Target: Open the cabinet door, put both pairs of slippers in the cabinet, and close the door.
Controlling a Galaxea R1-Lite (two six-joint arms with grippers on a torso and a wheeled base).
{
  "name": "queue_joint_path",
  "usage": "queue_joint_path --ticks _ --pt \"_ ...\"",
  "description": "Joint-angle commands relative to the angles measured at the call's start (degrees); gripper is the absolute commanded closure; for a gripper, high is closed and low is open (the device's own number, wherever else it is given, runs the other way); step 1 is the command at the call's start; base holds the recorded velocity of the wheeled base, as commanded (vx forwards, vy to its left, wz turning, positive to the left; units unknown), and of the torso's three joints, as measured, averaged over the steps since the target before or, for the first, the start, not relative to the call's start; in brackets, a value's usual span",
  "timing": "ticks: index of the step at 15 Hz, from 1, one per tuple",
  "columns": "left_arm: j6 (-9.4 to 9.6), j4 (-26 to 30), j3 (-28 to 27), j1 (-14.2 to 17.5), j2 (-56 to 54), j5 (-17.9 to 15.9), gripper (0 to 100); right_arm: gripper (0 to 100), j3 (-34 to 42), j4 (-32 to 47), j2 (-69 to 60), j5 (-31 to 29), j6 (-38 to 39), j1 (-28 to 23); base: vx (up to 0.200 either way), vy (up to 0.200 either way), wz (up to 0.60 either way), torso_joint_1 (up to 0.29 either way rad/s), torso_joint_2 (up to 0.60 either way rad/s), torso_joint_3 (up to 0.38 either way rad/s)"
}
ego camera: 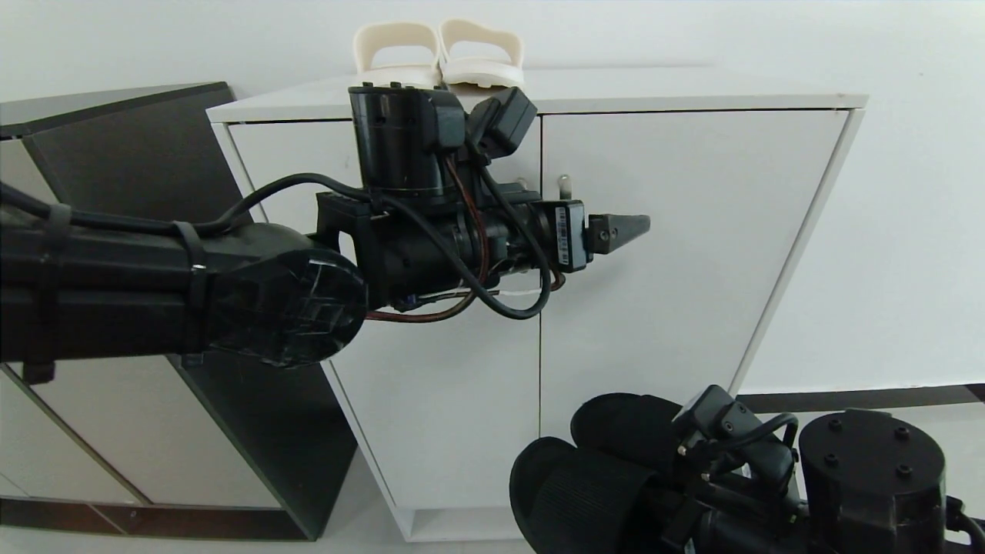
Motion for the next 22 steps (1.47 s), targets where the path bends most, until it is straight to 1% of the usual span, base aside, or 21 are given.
queue_joint_path --ticks 1,4,5,7,8,10,12,13,15,17,18,20,22 --pt "-0.02 -0.01 -0.15 -0.04 0.47 0.03 100 100 0.08 -0.03 -0.13 0.0 -0.01 0.01 0.0 0.0 0.0 0.0 0.0 0.0" --pt "-0.02 -0.01 1.43 -0.56 -1.73 0.03 100 100 0.69 0.06 -0.66 0.62 -0.01 0.01 0.0 0.0 0.0 0.0 0.0 0.0" --pt "0.07 -0.01 2.84 -1.79 -3.22 0.03 100 100 1.49 0.06 -1.72 3.26 -0.1 0.01 0.0 0.0 0.0 0.0 0.0 0.0" --pt "0.07 -0.1 5.91 -3.46 -5.86 0.03 100 100 3.68 0.06 -4.44 10.38 -1.5 0.01 0.0 0.0 0.0 0.0 0.0 0.0" --pt "0.07 -0.1 7.41 -3.82 -6.91 -0.06 100 100 4.39 0.06 -5.5 12.31 -2.03 0.01 0.0 0.0 0.0 0.0 0.0 0.0" --pt "0.07 -0.54 9.34 -3.99 -8.14 0.03 100 100 5.18 0.06 -6.38 13.89 -2.73 0.01 0.0 0.0 0.0 0.0 0.0 0.0" --pt "0.07 -0.54 11.8 -4.08 -9.9 0.03 100 100 5.44 0.15 -6.38 14.16 -3.44 0.01 0.0 0.0 0.0 0.0 0.0 0.0" --pt "0.07 -0.54 14.79 -4.61 -12.98 0.03 100 100 5.62 0.15 -6.29 14.16 -3.52 0.01 0.0 0.0 0.0 0.0 0.0 0.0" --pt "0.07 -0.54 19.54 -4.7 -17.99 0.03 100 100 5.97 0.15 -5.85 14.33 -3.52 0.01 0.0 0.0 0.0 0.0 0.0 0.0" --pt "-0.19 -0.54 21.47 -3.64 -20.27 0.03 100 100 5.97 0.15 -5.76 15.47 -3.7 0.01 0.0 0.0 0.0 0.0 0.0 0.0" --pt "-0.28 -1.59 21.47 -0.56 -20.36 -0.33 100 100 5.97 0.06 -5.67 15.56 -3.7 0.01 0.0 0.0 0.0 0.0 0.0 0.0" --pt "-0.98 -4.23 20.5 2.51 -18.34 -0.59 100 100 6.06 0.06 -5.67 15.65 -4.67 0.01 0.0 0.0 0.0 0.0 0.0 0.0" --pt "-1.77 -6.69 18.75 2.95 -14.82 -0.24 100 100 6.32 0.15 -5.85 15.65 -4.93 0.1 0.0 0.0 0.0 0.0 0.0 0.0"
